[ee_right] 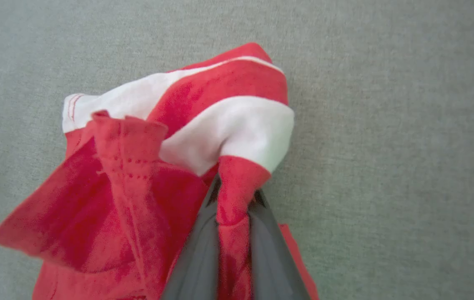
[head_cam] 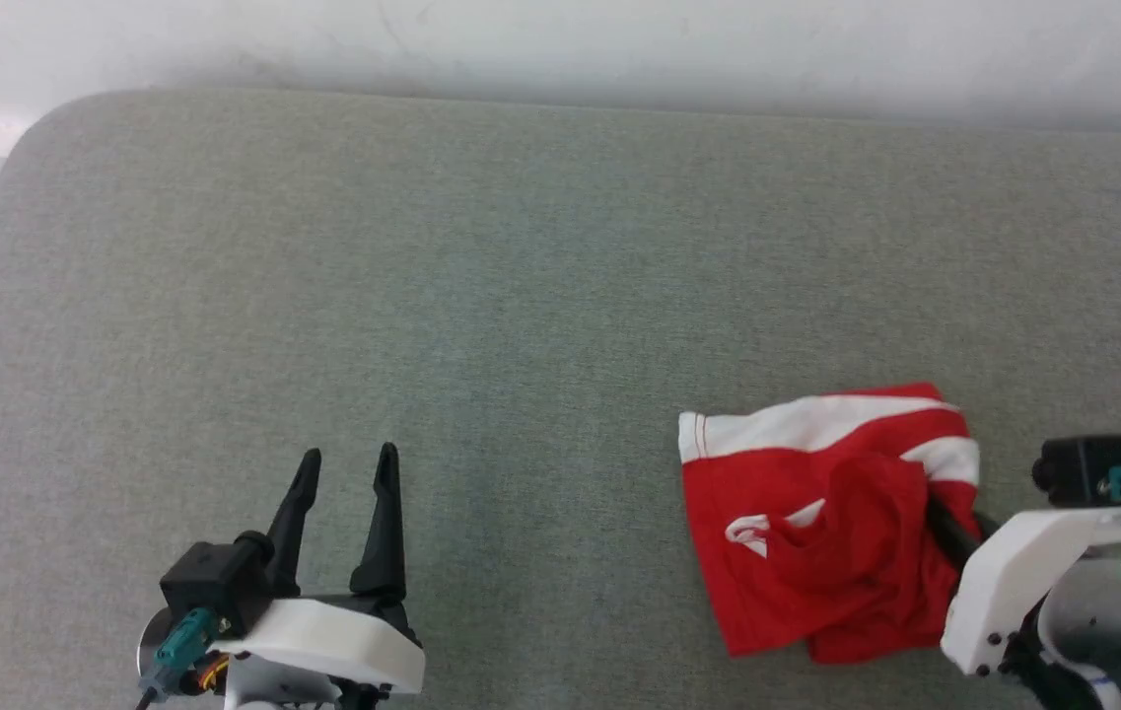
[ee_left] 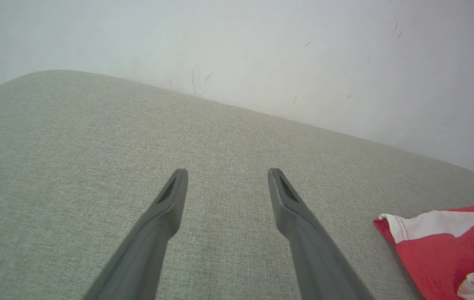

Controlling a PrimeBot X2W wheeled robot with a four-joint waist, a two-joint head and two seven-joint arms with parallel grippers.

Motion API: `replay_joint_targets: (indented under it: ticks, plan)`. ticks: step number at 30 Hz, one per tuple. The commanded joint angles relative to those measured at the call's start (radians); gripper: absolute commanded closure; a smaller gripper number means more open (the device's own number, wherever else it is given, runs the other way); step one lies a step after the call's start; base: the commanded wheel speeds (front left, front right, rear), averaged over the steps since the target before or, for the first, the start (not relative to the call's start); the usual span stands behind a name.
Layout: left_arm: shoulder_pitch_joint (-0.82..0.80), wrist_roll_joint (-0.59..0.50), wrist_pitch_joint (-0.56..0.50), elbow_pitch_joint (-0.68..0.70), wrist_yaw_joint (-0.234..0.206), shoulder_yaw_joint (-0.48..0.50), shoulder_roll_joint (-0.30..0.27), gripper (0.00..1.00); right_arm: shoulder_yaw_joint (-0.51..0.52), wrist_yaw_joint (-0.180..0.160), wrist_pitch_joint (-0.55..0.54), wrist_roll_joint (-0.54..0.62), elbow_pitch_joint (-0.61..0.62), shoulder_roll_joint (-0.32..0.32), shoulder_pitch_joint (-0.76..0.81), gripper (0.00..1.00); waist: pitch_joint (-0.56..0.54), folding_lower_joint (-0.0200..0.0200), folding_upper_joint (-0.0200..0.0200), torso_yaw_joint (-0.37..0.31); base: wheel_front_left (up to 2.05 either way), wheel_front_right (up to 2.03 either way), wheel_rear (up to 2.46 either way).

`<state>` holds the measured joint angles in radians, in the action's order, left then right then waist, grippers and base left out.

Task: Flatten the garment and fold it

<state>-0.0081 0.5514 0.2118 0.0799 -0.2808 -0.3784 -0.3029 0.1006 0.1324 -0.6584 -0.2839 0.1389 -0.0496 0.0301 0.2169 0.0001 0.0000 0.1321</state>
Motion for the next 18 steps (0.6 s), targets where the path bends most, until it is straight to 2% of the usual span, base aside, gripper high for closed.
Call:
replay_joint_targets:
  ticks: [1, 9, 14, 18]
  plan:
    - [-0.022, -0.009, 0.007, 0.002, 0.009, 0.001, -0.005, 0.00, 0.004, -0.002, -0.007, 0.018, 0.019, -0.014, -0.033, 1.00, 0.007, -0.0001, 0.0000, -0.032, 0.00, 0.00, 0.00]
    - [-0.061, -0.019, -0.001, 0.033, 0.014, 0.013, -0.033, 0.00, -0.048, -0.002, -0.117, 0.004, 0.054, -0.172, -0.153, 1.00, 0.074, -0.0001, 0.0000, -0.129, 0.00, 0.00, 0.00]
    - [-0.102, -0.035, -0.015, 0.075, 0.014, 0.023, -0.061, 0.00, -0.073, -0.002, -0.162, -0.038, 0.040, -0.313, -0.226, 1.00, 0.135, -0.0001, 0.0000, -0.178, 0.00, 0.00, 0.00]
    - [-0.137, -0.055, -0.027, 0.114, 0.011, 0.029, -0.083, 0.00, -0.065, -0.002, -0.158, -0.063, 0.022, -0.418, -0.280, 1.00, 0.188, -0.0001, 0.0000, -0.201, 0.00, 0.00, 0.00]
